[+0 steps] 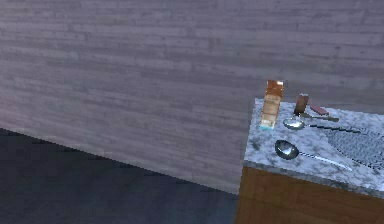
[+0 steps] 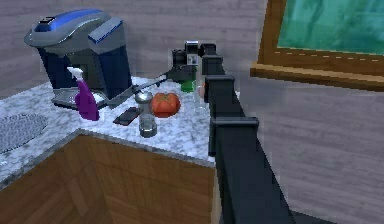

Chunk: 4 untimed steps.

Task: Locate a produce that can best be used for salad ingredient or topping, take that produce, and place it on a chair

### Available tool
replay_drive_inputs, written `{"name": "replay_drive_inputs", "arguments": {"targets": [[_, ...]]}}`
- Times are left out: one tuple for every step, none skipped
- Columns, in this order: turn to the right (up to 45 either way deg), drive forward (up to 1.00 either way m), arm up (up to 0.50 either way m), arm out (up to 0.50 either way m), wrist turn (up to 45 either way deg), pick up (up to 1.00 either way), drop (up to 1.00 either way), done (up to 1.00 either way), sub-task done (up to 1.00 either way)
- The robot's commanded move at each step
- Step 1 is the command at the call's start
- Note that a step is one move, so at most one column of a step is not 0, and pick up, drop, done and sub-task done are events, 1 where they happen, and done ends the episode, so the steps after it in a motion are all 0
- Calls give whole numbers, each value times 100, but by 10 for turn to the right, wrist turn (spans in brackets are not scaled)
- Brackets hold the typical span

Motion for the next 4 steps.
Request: {"name": "replay_drive_inputs", "arguments": {"targets": [[0, 0, 0, 0, 150, 0, 0, 0, 0], [0, 0, -10, 0, 0, 0, 0, 0, 0], [0, 0, 0, 0, 0, 100, 0, 0, 0], [0, 0, 10, 0, 0, 0, 0, 0, 0]]}}
